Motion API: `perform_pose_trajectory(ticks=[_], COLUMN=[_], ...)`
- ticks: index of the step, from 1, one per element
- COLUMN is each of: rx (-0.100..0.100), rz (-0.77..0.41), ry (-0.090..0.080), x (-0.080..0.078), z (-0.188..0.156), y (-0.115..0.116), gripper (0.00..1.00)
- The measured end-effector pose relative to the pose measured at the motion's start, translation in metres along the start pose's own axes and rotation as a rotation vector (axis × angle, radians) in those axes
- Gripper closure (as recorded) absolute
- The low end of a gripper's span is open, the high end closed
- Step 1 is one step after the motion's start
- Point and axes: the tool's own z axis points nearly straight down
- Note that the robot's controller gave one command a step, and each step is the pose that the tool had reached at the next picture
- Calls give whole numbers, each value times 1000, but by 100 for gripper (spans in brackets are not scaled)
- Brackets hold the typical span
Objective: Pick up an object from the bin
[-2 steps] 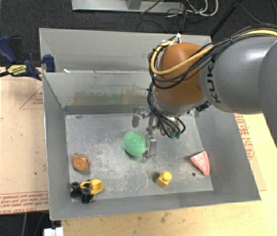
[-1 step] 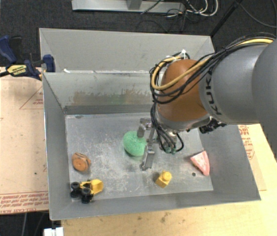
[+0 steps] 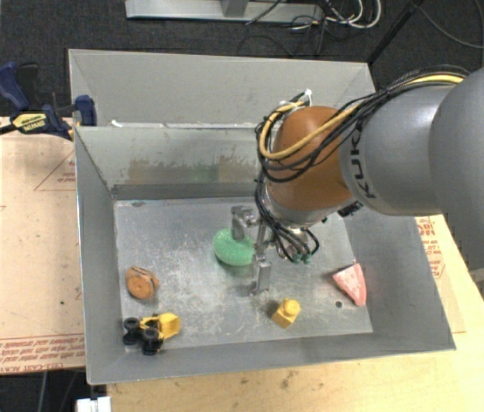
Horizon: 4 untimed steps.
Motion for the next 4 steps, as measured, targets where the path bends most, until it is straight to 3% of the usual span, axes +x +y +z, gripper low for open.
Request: perform_pose_trajectory(ticks=[1, 3, 4], rx=[-7, -5, -1], rz=[421, 420, 418], ry=[-18, -13, 3], x=[5, 5, 9], z=[6, 3, -11], y=[-6, -6, -7], gripper=[100, 100, 100])
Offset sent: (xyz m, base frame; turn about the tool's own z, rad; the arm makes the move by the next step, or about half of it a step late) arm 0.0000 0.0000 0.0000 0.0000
